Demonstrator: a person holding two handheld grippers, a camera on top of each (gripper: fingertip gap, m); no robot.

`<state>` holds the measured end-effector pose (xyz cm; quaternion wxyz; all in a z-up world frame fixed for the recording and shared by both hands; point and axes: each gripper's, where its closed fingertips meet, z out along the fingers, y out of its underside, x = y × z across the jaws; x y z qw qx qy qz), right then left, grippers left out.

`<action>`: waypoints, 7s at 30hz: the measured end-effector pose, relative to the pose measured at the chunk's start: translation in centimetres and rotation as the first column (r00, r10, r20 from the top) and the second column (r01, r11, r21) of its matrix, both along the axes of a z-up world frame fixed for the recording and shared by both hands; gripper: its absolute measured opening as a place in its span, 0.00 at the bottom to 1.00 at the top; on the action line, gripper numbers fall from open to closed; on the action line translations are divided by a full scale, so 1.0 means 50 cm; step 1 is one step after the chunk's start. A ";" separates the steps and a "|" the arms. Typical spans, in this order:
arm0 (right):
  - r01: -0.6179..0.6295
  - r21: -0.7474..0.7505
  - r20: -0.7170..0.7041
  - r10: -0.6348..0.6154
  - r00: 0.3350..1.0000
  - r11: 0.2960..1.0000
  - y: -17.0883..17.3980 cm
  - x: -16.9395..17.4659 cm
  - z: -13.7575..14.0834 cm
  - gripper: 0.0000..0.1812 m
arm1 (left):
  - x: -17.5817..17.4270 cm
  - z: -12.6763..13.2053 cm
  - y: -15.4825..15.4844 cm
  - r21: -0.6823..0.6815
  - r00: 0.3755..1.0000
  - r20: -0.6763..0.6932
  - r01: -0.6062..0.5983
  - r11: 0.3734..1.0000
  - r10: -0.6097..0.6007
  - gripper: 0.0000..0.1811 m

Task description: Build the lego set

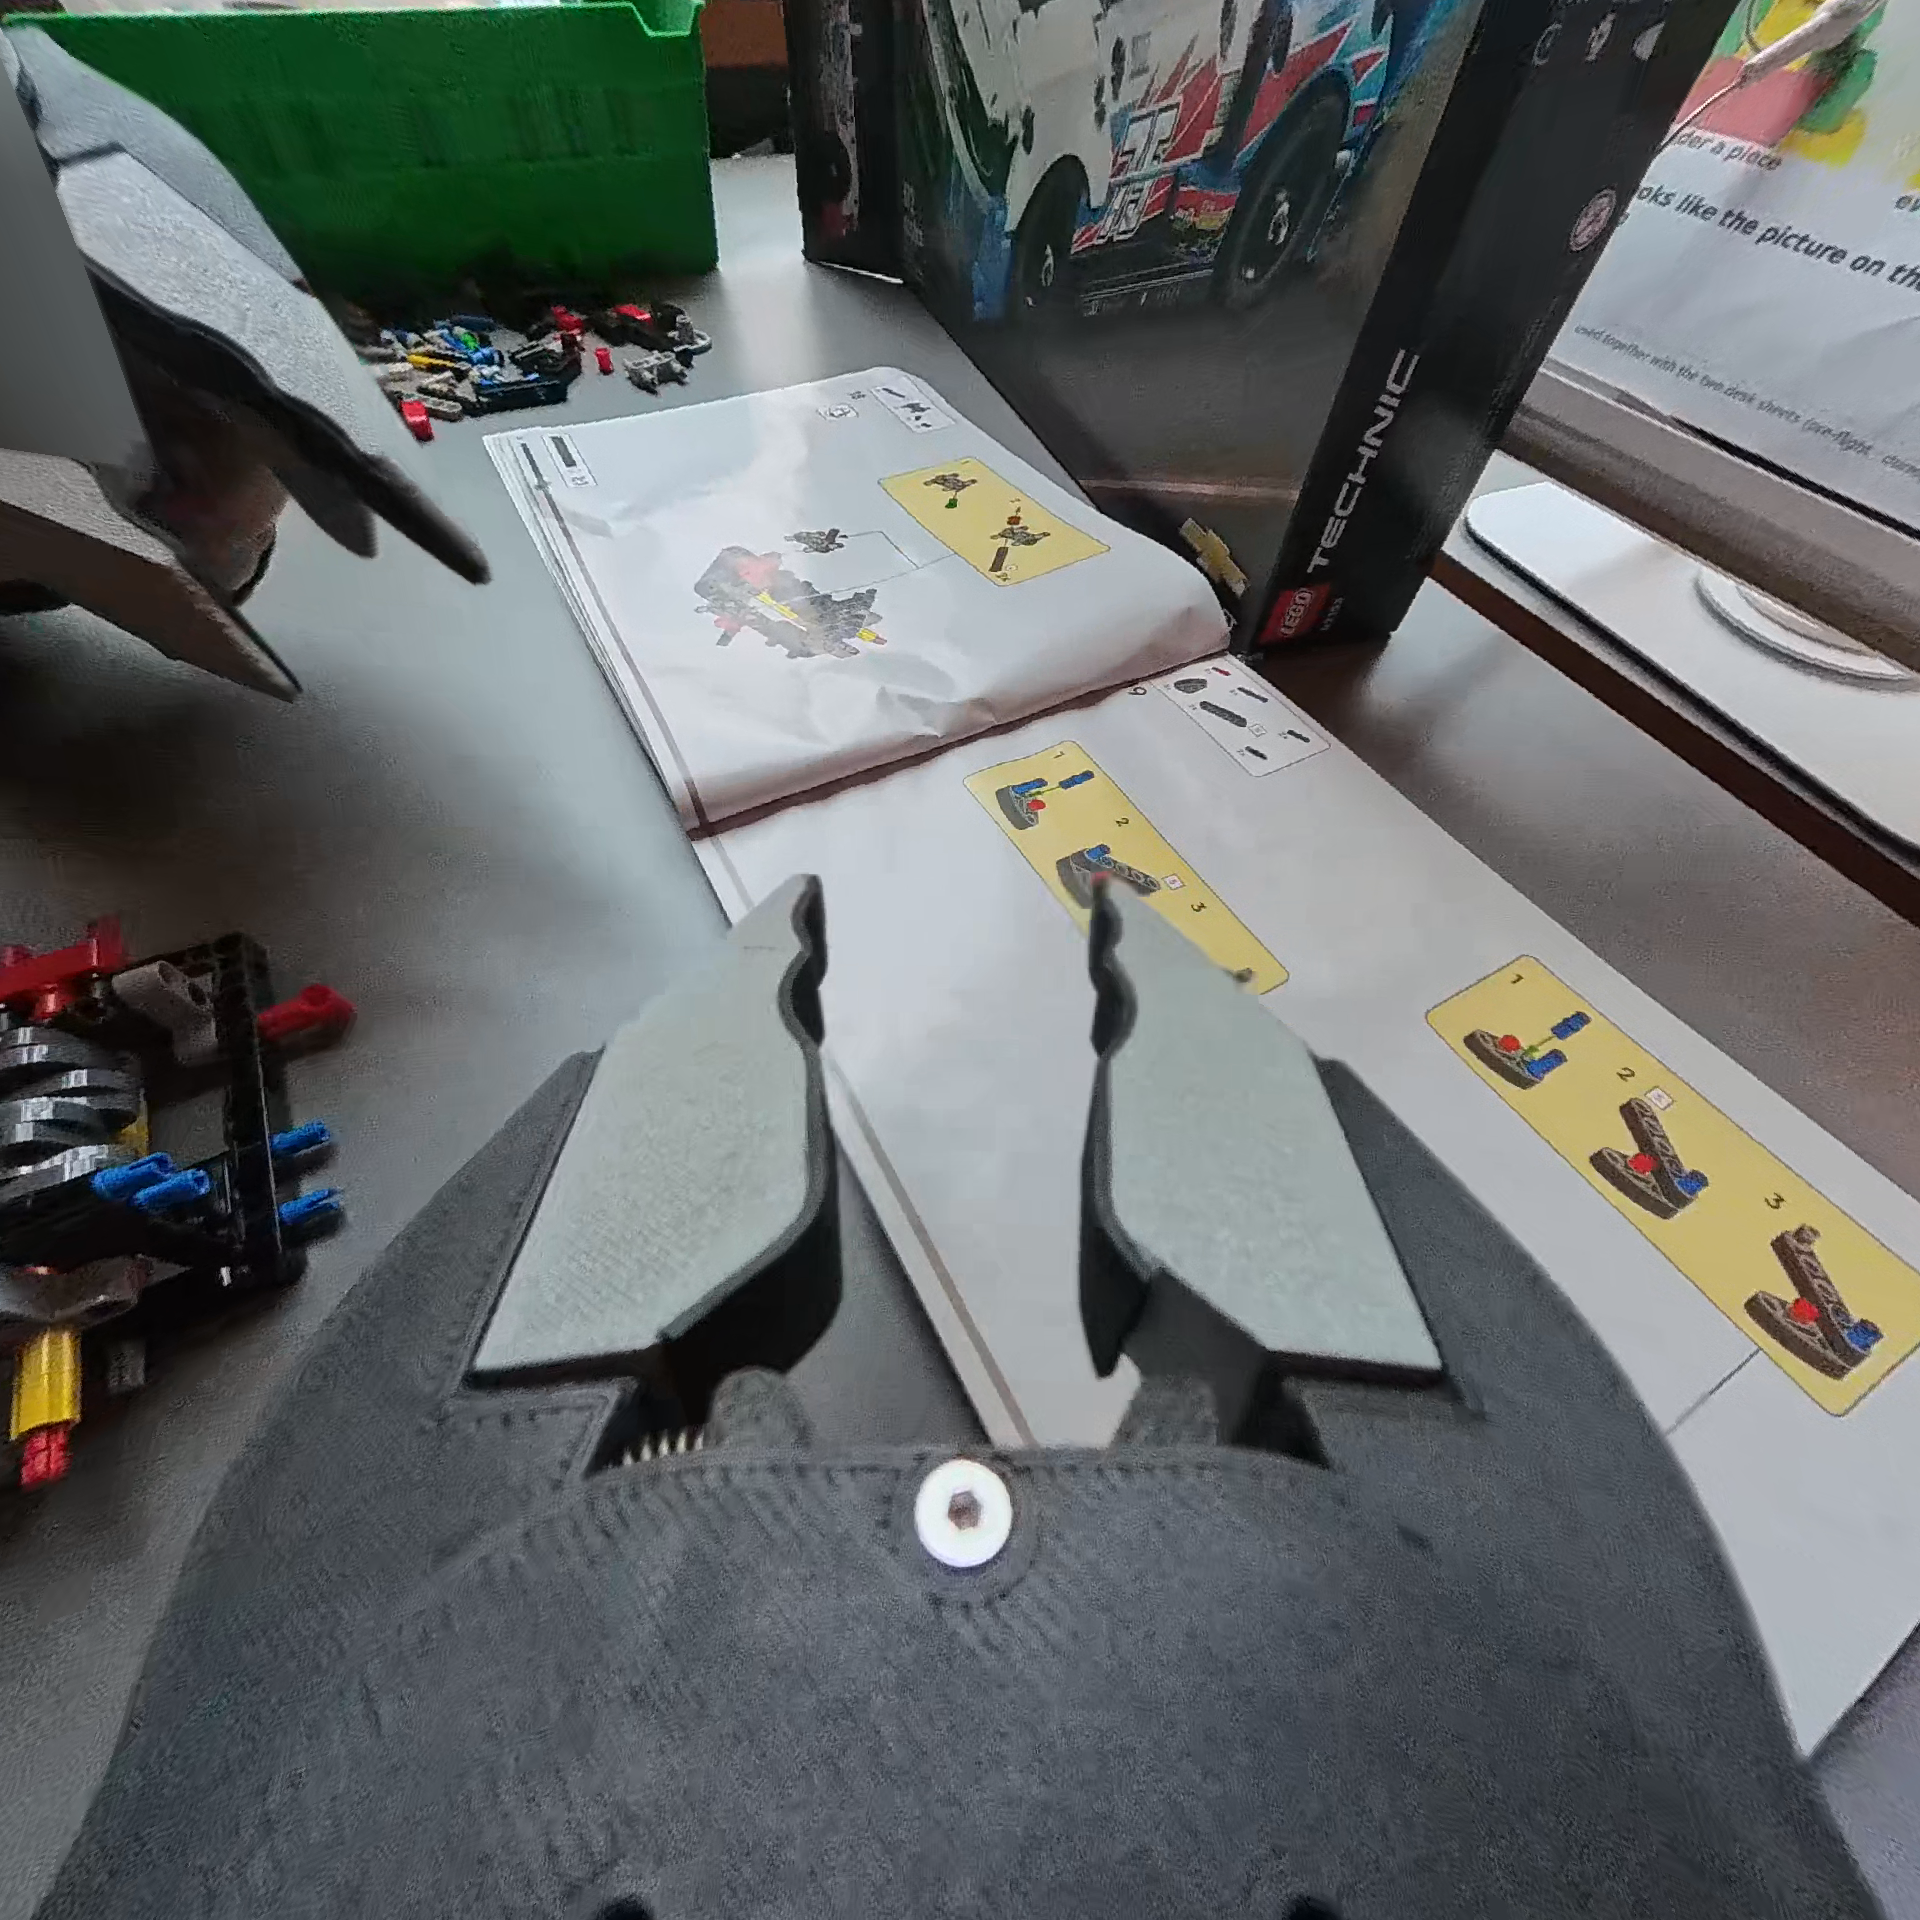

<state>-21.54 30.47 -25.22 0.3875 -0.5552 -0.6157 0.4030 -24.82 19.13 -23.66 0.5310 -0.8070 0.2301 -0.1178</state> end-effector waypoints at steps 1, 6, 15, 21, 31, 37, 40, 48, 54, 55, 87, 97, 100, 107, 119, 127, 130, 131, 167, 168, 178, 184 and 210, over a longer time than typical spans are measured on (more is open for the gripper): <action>0.010 -0.003 -0.006 -0.010 1.000 1.000 0.003 -0.001 0.002 0.33 | -0.001 0.002 0.001 0.004 1.000 0.003 -0.003 1.000 0.003 0.22; -0.008 0.002 0.020 0.008 1.000 1.000 -0.003 0.005 -0.006 0.00 | 0.022 0.013 -0.018 0.010 0.997 0.026 0.073 0.997 -0.073 0.00; -0.044 0.097 0.092 0.035 0.995 0.994 -0.020 -0.003 -0.030 0.15 | 0.030 -0.002 -0.012 -0.005 0.998 -0.008 0.061 0.998 -0.061 0.10; -0.010 0.059 0.033 0.008 0.999 0.998 -0.006 -0.002 -0.011 0.16 | 0.023 -0.010 -0.005 -0.020 0.999 0.010 0.046 0.999 -0.045 0.16; -0.031 0.038 0.039 0.029 0.999 0.999 -0.010 -0.001 -0.012 0.08 | 0.037 -0.014 -0.013 -0.027 0.996 -0.005 0.086 0.996 -0.086 0.06; -0.040 0.040 0.053 0.038 0.998 0.998 -0.013 -0.002 -0.016 0.10 | 0.031 -0.017 -0.009 -0.034 0.998 -0.007 0.067 0.997 -0.068 0.10; -0.049 0.066 0.035 0.047 0.998 0.997 -0.018 0.001 -0.012 0.00 | 0.030 -0.014 -0.011 -0.027 0.997 -0.013 0.070 0.997 -0.070 0.00; -0.034 0.106 0.060 0.027 0.998 0.994 -0.015 -0.003 -0.020 0.08 | 0.034 -0.012 -0.011 -0.021 0.997 -0.024 0.071 0.997 -0.072 0.06; -0.004 0.066 0.002 0.004 1.000 0.998 -0.003 -0.001 -0.002 0.12 | 0.031 -0.013 -0.010 -0.024 0.998 -0.020 0.065 0.998 -0.066 0.05; -0.003 0.057 -0.004 0.004 1.000 0.998 -0.002 0.000 0.000 0.10 | 0.032 -0.013 -0.010 -0.024 0.997 -0.021 0.068 0.997 -0.069 0.05; -0.071 -0.094 -0.140 0.058 0.989 0.993 -0.021 0.000 0.044 0.41 | 0.041 0.001 -0.008 -0.069 0.983 0.172 0.070 0.995 -0.057 0.23; -0.091 -0.244 -0.308 0.012 0.951 0.965 -0.001 0.012 0.098 0.55 | 0.047 -0.015 -0.007 -0.098 0.987 0.150 0.077 0.992 -0.062 0.36; -0.081 -0.261 -0.306 -0.003 0.952 0.962 0.006 0.008 0.093 0.57 | 0.047 -0.029 -0.008 -0.107 0.994 0.087 0.077 0.991 -0.067 0.36; -0.116 -0.256 -0.284 0.040 0.958 0.960 -0.009 0.005 0.086 0.55 | 0.051 -0.041 -0.009 -0.099 0.997 0.010 0.076 0.992 -0.076 0.31; -0.167 -0.284 -0.312 0.073 0.947 0.944 -0.021 0.016 0.098 0.51 | 0.057 -0.060 -0.006 -0.127 0.997 0.002 0.082 0.989 -0.082 0.28; -0.212 -0.317 -0.268 0.127 0.955 0.924 -0.039 0.013 0.085 0.46 | 0.059 -0.067 -0.010 -0.131 0.995 -0.029 0.091 0.987 -0.096 0.28; -0.200 -0.310 -0.267 0.117 0.957 0.930 -0.035 0.012 0.084 0.45 | 0.057 -0.063 -0.012 -0.125 0.995 -0.030 0.091 0.988 -0.096 0.28; -0.199 -0.313 -0.265 0.116 0.957 0.929 -0.035 0.012 0.084 0.44 | 0.056 -0.061 -0.011 -0.120 0.995 -0.031 0.087 0.989 -0.091 0.28; -0.193 -0.312 -0.246 0.117 0.962 0.930 -0.034 0.011 0.077 0.39 | 0.068 -0.057 -0.018 -0.108 0.991 -0.060 0.110 0.988 -0.117 0.26; -0.193 -0.312 -0.246 0.117 0.962 0.930 -0.034 0.011 0.077 0.39 | 0.068 -0.058 -0.018 -0.109 0.991 -0.057 0.110 0.988 -0.117 0.26; -0.191 -0.302 -0.239 0.119 0.964 0.934 -0.034 0.012 0.075 0.40 | 0.072 -0.057 -0.020 -0.115 0.991 -0.042 0.120 0.986 -0.125 0.26; -0.181 -0.293 -0.235 0.113 0.965 0.939 -0.031 0.013 0.074 0.39 | 0.073 -0.057 -0.020 -0.110 0.991 -0.053 0.119 0.987 -0.125 0.26; -0.001 -0.245 -0.173 -0.042 0.984 0.970 0.030 0.017 0.056 0.38 | 0.035 -0.015 -0.009 -0.034 0.994 -0.102 0.039 0.999 -0.042 0.26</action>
